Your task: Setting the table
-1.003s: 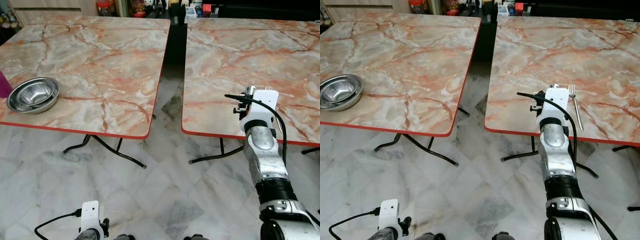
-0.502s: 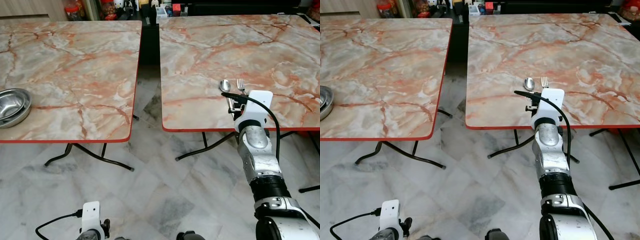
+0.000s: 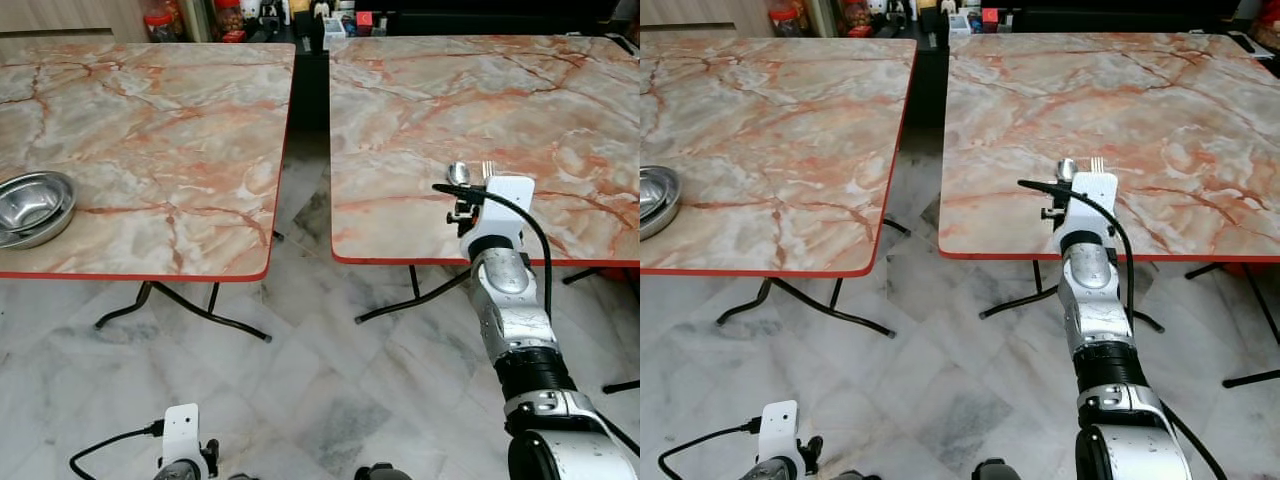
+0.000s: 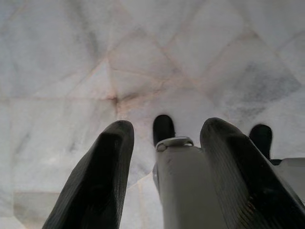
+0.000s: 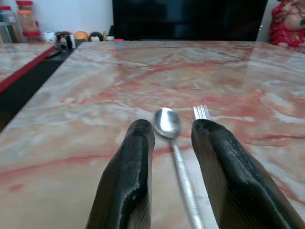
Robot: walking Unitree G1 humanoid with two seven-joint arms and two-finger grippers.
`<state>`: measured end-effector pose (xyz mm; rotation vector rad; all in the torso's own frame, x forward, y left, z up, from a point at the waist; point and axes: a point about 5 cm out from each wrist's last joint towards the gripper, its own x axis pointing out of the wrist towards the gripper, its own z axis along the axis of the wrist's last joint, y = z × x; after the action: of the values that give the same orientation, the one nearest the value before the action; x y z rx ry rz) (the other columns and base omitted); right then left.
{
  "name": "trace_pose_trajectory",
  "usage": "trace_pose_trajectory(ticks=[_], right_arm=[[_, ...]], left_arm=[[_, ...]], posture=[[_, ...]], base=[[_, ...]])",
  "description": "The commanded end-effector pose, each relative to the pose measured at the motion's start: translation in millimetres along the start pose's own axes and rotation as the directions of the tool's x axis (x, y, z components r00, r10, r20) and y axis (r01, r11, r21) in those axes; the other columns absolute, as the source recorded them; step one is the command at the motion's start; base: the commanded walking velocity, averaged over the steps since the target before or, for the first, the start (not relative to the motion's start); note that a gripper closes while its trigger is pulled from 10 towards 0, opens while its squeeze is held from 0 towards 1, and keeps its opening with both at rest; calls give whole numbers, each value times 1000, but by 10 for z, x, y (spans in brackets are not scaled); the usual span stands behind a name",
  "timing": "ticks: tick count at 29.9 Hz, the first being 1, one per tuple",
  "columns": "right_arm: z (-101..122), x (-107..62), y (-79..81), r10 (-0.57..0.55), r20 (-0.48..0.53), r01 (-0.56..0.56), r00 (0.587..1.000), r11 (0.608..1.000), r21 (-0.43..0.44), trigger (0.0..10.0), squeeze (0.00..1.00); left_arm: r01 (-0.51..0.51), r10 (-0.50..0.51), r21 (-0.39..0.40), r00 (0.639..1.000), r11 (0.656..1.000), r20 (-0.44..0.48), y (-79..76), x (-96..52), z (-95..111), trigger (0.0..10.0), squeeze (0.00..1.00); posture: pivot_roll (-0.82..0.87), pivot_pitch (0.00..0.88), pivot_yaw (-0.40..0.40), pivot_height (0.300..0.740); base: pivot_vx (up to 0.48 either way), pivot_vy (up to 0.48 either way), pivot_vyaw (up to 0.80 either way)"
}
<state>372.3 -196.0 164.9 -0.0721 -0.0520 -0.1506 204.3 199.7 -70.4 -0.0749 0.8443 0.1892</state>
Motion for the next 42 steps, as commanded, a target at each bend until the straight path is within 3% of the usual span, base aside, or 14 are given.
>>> trace_pose_trajectory(ticks=[1, 19, 30, 42], right_arm=[[14, 7, 19, 8, 6, -7, 1000, 1000, -1, 10000, 0], [19, 6, 96, 34, 7, -34, 999, 999, 6, 10000, 0], [-36, 16, 81, 21, -42, -21, 999, 1000, 1, 10000, 0], [2, 18, 100, 28, -11, -28, 1000, 1000, 9, 10000, 0]], left_arm=[[-5, 5, 1, 1000, 1000, -22, -2, -10, -59, 10000, 0], [0, 0, -21, 1000, 1000, -19, -27, -5, -42, 10000, 0], [-4, 3, -18, 1000, 1000, -25, -10, -9, -59, 10000, 0], [0, -1, -23, 999, 1000, -39, 2, -17, -95, 10000, 0]], posture=[[-31, 135, -5, 711], [-29, 142, -5, 711], [-28, 143, -7, 711], [-25, 146, -7, 711]], base=[[0, -304, 0], [0, 0, 0], [285, 0, -335], [306, 0, 0]])
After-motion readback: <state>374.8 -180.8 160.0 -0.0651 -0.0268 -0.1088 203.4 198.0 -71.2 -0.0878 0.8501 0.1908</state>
